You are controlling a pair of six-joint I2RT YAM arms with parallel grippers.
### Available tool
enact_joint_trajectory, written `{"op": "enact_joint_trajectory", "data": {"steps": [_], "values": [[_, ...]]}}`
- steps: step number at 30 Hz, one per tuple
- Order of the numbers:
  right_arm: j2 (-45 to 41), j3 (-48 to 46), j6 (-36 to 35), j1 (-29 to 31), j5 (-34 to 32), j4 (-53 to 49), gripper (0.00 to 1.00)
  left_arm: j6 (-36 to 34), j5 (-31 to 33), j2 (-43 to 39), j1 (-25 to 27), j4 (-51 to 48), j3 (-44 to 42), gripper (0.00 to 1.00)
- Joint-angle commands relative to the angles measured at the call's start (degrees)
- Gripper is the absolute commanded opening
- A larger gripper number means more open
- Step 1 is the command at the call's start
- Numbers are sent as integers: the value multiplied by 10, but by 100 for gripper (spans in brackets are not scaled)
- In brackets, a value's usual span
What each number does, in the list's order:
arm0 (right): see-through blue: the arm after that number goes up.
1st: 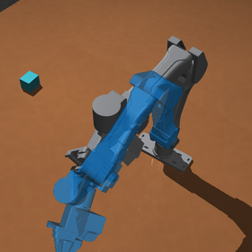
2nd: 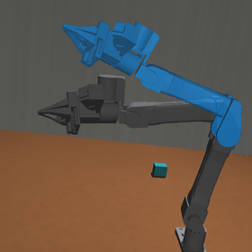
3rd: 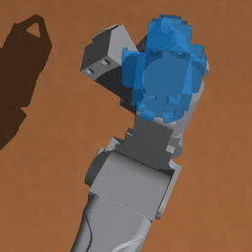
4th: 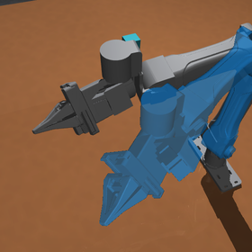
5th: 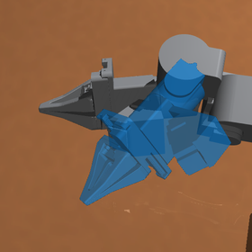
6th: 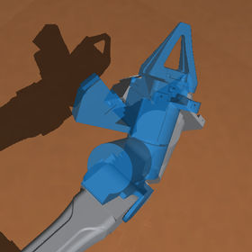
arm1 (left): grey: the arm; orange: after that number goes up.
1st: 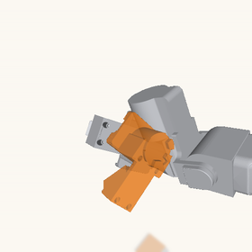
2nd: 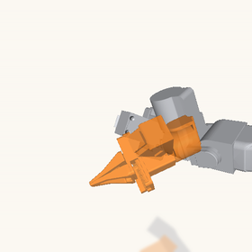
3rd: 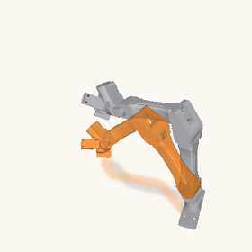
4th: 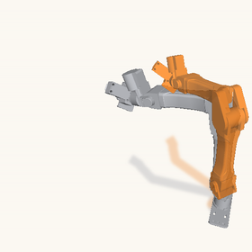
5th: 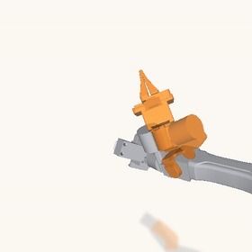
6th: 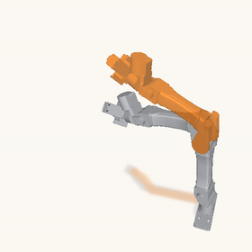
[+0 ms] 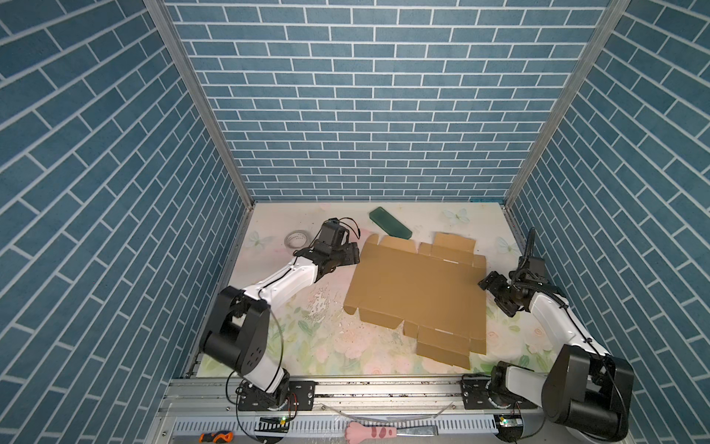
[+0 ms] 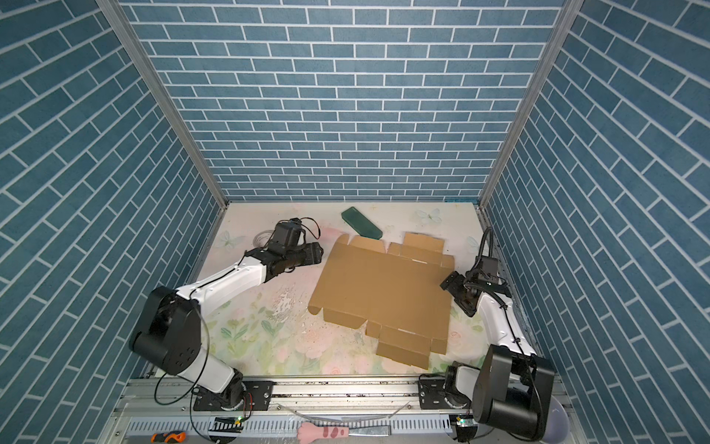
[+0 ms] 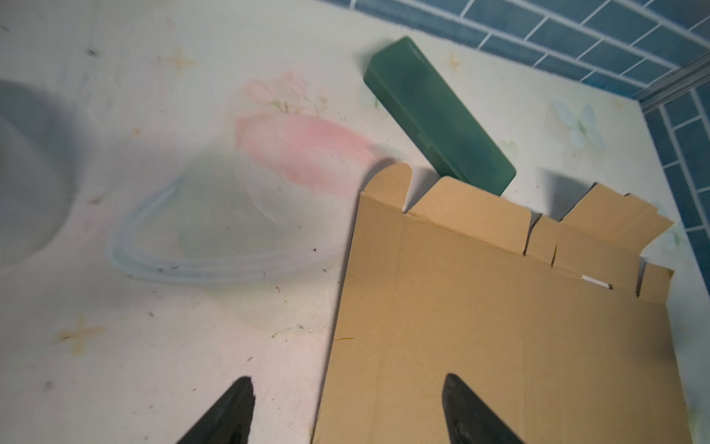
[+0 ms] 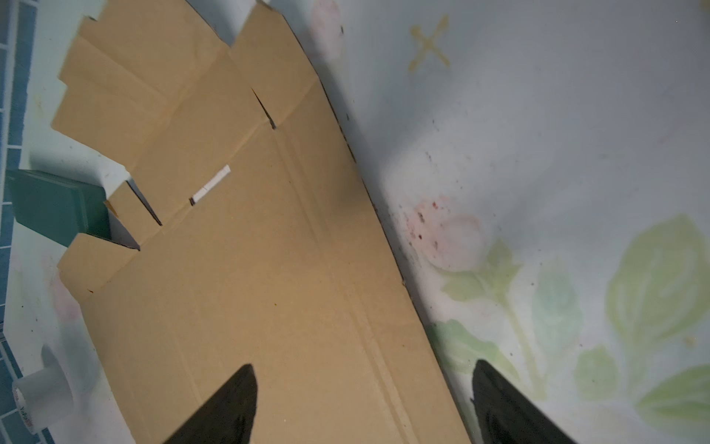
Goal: Fold the paper box
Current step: 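Reach both grippers to the cardboard blank's side panels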
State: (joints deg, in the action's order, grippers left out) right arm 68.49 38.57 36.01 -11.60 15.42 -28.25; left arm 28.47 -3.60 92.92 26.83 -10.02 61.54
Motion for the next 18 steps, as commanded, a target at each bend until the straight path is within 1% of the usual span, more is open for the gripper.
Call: {"op": "enact_joint_trajectory", "data": {"steps": [1,5,8,11,13,15,18], "values": [[8,-19,-6,-2,17,-18,91,8,-27,48,43,16,49,79],[11,-34,-3,-7,20,-9,94,7,-59,125,76,32,87,78],[9,-42,-3,-9,22,-5,95,12,-78,163,79,38,99,77],[17,-52,-1,-11,32,6,94,11,-76,177,79,46,91,76],[29,-61,-2,-13,53,25,93,8,-69,179,78,47,79,76],[47,-66,-5,-14,95,54,88,4,-55,177,78,46,62,76],[73,-63,-16,-13,136,69,84,2,-50,168,76,54,25,76]]}}
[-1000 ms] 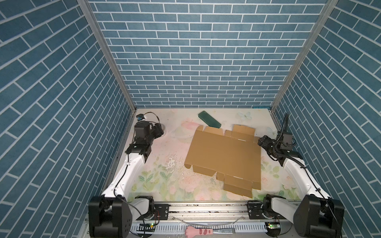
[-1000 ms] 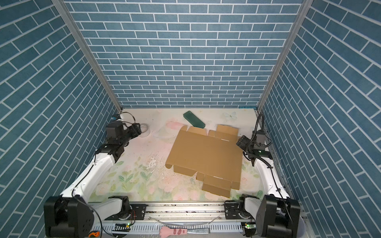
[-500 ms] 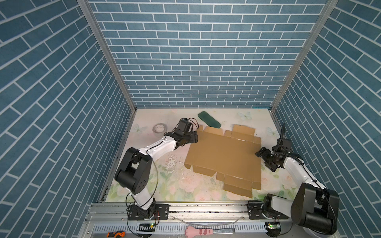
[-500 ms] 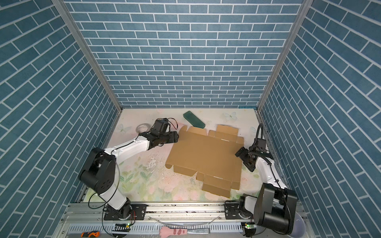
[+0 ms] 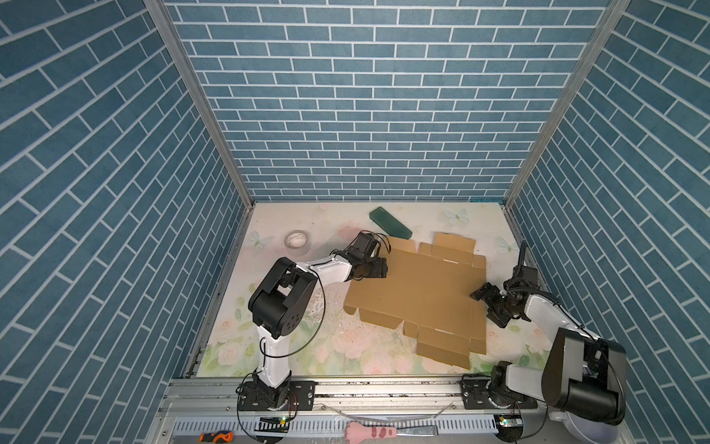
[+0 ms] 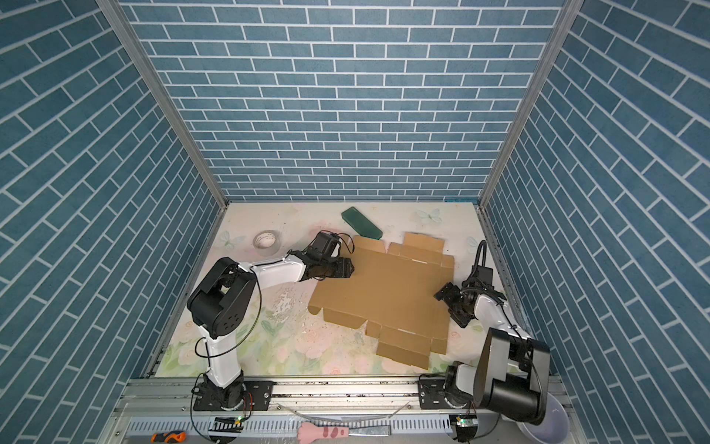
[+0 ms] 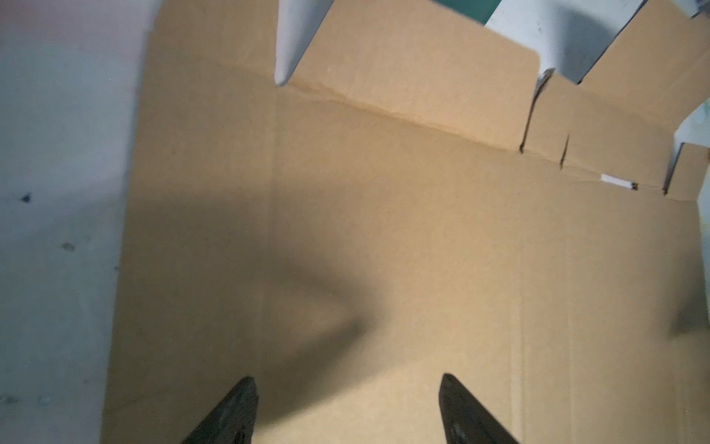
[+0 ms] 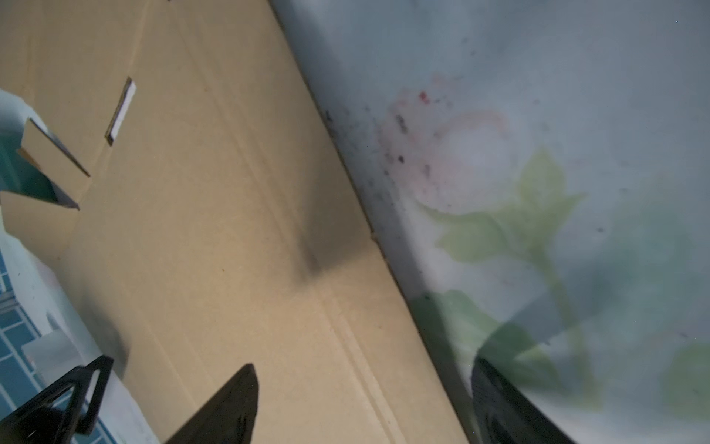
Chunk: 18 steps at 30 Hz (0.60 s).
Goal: Fold the paper box
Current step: 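Reach both grippers to the cardboard blank's side panels, then grip the side panels and lift them upright with both grippers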
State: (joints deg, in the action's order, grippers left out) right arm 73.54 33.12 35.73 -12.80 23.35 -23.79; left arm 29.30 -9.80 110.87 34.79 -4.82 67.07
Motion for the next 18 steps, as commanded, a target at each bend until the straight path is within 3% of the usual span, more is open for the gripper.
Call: {"op": "enact_joint_trajectory", "data": {"steps": [1,5,12,18], "values": [[25,-8,-15,-1,66,29,83,-5,13,-14,-3,5,-42,76],[8,-19,6,9,121,78,79,-3,15,-32,-4,2,-90,76],[-21,0,-3,48,141,83,74,8,39,-101,-6,-23,-196,77],[31,34,-21,108,97,69,67,39,57,-163,-6,-15,-268,77]]}}
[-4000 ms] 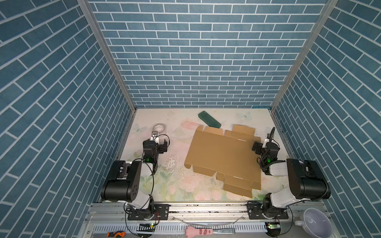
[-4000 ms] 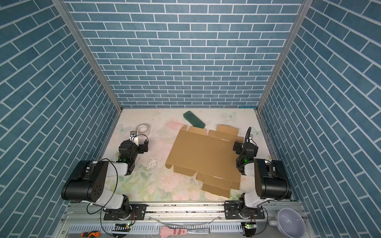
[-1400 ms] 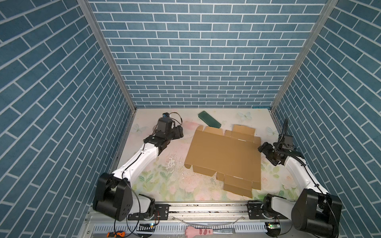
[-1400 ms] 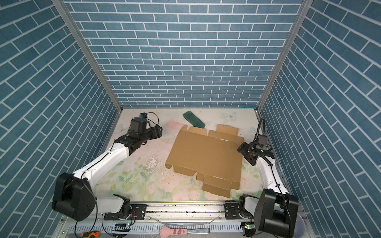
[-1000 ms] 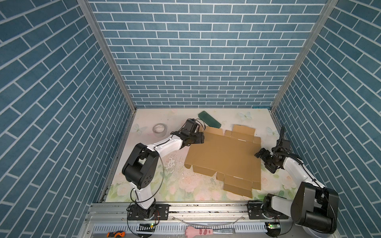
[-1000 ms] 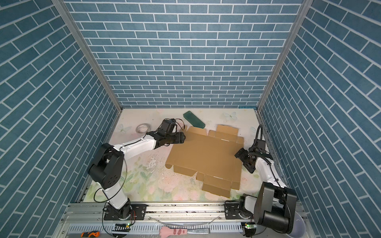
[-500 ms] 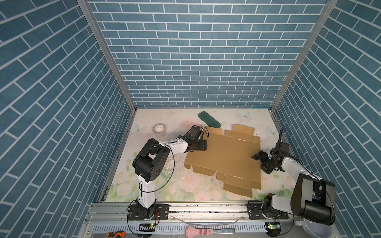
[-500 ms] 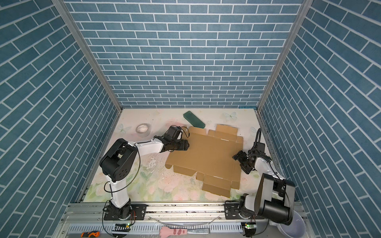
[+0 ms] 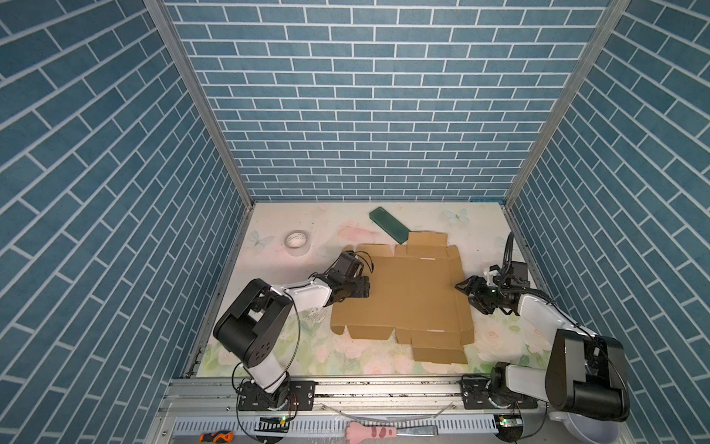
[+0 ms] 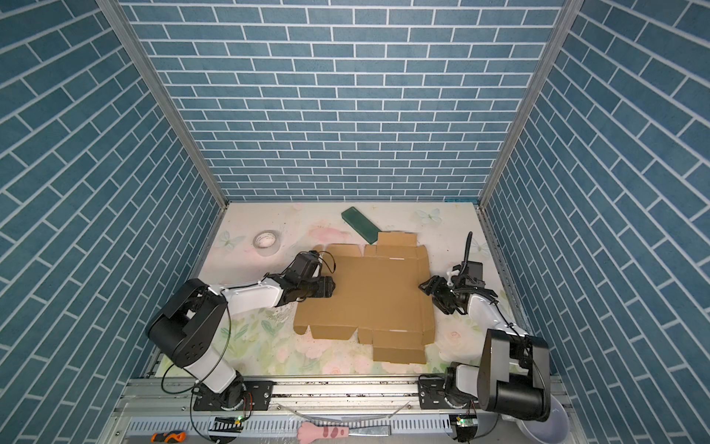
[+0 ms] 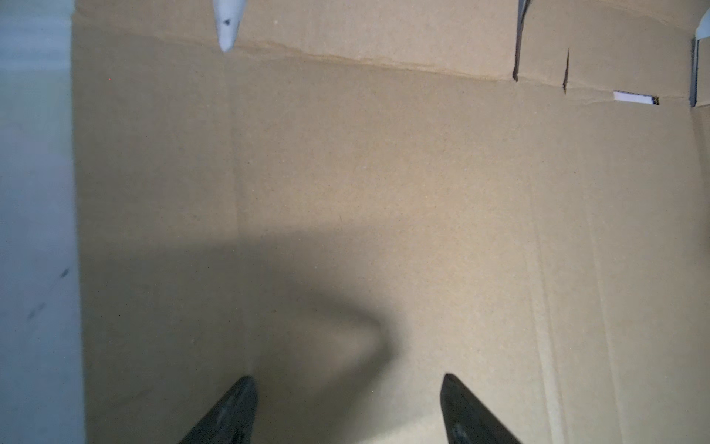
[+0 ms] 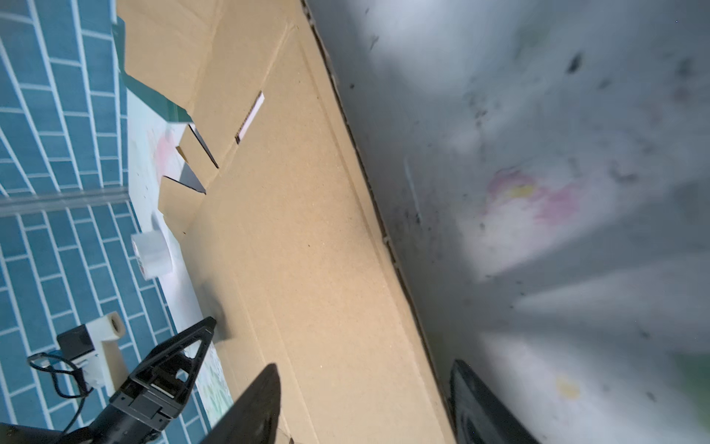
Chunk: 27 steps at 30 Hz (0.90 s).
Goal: Fold the paper box
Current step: 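Grip the side panels and lift them upright with both grippers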
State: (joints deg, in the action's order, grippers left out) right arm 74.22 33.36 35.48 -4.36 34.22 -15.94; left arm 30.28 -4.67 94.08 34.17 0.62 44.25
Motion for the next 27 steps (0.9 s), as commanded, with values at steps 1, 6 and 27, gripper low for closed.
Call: {"op": "enact_joint_trajectory", "data": {"steps": [1,6,27], "values": [[34,41,-22,33,-29,-16,66,35,4,0,0,-65,-41,77],[67,89,-45,63,-93,-39,57,60,-7,-14,1,-54,-74,77],[157,234,-199,196,-303,-153,13,152,-36,-162,68,-117,-155,75]]}}
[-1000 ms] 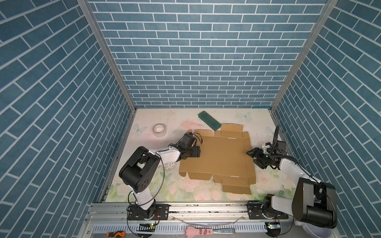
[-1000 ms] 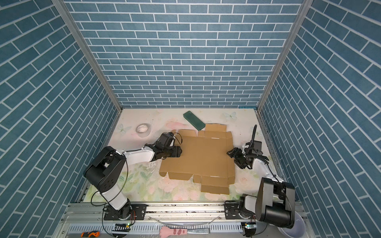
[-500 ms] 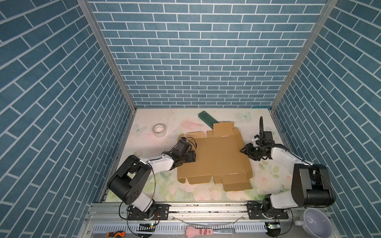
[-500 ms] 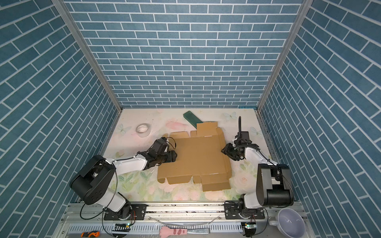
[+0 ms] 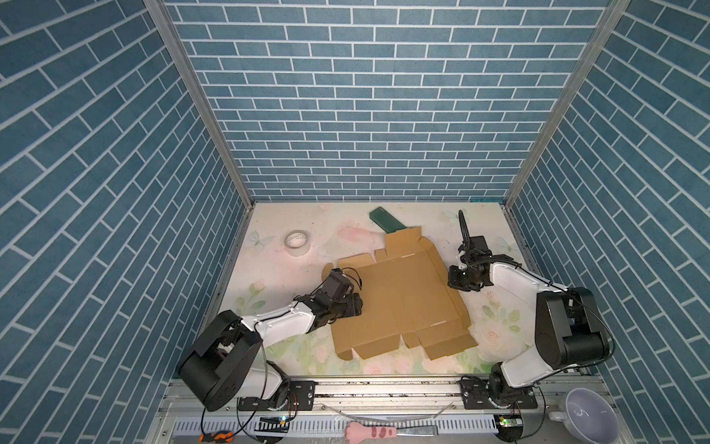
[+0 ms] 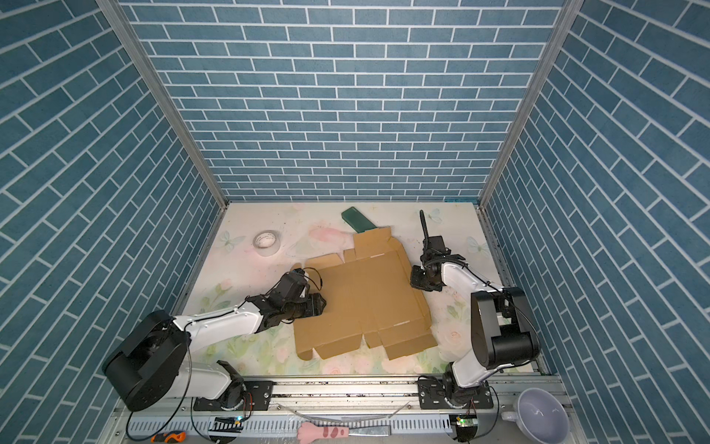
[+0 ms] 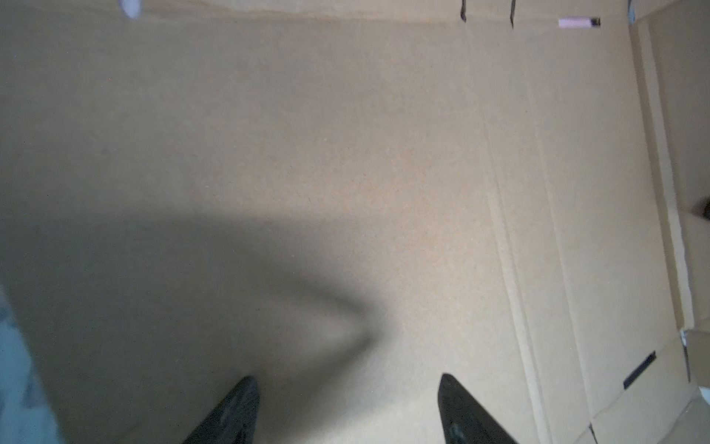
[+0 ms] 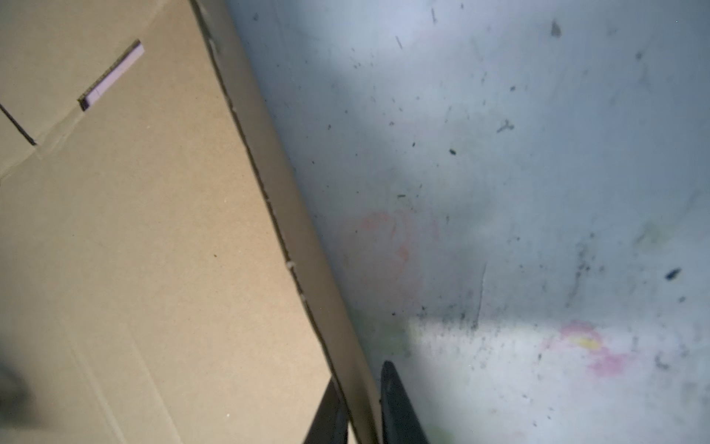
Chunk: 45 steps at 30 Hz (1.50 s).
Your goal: Fold the paper box
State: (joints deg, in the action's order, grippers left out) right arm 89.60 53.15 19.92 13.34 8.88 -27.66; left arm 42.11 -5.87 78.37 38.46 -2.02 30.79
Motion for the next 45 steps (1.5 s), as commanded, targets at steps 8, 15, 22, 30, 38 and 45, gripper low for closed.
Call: {"op": "enact_joint_trajectory", "data": {"steps": [8,15,22,30,38,45], "values": [[19,142,-146,77,-142,-90,3,34,-36,-6,81,-121,9,75],[42,221,-341,135,-271,-86,0,-46,-47,-56,96,-241,102,77],[51,256,-534,144,-298,13,0,-160,-47,-119,-43,-349,247,79],[45,287,-670,174,-241,77,0,-228,-78,-80,-176,-204,290,78],[58,286,-663,187,-228,89,0,-288,-103,21,-175,117,148,78],[62,283,-663,187,-223,98,0,-339,-134,166,-175,132,216,87]]}}
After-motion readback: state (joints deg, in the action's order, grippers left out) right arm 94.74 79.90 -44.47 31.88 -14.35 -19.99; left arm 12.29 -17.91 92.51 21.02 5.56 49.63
